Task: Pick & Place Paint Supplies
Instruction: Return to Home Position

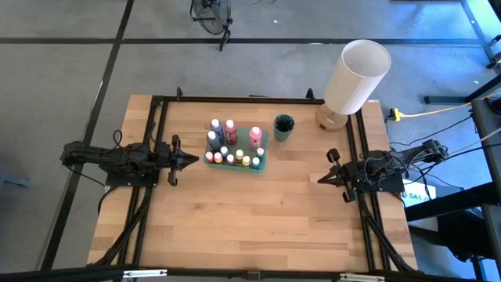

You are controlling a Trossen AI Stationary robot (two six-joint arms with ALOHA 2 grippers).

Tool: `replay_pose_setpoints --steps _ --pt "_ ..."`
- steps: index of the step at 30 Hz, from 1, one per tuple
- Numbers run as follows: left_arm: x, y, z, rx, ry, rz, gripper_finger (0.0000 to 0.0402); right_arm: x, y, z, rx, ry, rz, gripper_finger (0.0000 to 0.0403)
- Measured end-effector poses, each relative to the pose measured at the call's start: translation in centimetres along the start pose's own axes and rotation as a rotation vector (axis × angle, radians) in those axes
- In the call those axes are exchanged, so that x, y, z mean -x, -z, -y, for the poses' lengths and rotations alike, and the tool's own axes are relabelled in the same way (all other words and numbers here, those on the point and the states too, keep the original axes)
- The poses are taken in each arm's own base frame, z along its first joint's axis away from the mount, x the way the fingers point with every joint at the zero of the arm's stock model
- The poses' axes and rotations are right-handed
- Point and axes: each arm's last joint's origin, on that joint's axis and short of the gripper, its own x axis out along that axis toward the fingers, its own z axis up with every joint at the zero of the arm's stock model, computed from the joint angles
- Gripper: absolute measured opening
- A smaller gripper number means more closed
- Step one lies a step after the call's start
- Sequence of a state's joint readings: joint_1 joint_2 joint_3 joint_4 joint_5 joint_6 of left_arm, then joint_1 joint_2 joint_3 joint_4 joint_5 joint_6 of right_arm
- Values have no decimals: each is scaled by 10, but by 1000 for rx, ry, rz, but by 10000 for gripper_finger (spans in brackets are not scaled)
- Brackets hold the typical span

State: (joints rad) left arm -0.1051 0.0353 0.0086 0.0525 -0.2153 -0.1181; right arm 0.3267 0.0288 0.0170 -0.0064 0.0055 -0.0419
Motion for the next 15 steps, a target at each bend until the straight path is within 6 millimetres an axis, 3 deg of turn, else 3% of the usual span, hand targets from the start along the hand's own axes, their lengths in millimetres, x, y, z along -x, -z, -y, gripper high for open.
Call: replay_pose_setpoints --steps 15 --pt "0 0 0 0 0 0 12 0 0 0 0 0 0 1"
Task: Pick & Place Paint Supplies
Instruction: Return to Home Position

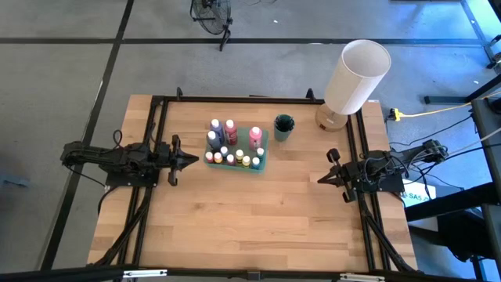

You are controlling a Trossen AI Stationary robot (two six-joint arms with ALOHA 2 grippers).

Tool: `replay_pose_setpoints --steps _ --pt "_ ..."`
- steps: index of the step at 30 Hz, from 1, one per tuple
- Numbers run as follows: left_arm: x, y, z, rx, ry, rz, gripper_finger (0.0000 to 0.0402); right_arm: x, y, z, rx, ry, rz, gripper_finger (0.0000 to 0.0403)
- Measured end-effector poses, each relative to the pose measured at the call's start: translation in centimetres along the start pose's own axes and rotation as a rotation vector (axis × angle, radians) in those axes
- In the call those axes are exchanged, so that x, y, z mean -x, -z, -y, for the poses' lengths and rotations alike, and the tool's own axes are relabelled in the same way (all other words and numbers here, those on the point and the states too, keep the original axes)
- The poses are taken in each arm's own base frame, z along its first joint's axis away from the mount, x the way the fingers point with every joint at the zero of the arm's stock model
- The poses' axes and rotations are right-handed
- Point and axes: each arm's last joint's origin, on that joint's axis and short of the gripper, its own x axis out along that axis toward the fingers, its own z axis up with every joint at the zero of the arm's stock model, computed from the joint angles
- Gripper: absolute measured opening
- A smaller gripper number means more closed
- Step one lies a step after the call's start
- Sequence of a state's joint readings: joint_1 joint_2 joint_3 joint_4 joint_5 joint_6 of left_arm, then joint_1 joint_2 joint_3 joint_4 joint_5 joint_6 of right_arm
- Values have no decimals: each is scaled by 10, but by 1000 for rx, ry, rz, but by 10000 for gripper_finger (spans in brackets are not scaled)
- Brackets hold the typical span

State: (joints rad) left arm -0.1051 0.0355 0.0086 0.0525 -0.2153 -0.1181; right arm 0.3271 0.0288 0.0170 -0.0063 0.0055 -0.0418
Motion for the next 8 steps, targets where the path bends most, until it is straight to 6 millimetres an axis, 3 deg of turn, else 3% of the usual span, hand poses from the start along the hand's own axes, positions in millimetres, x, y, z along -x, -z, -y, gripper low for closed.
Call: replay_pose_setpoints --steps 8 --pt "0 0 0 0 0 0 10 0 0 0 0 0 0 1"
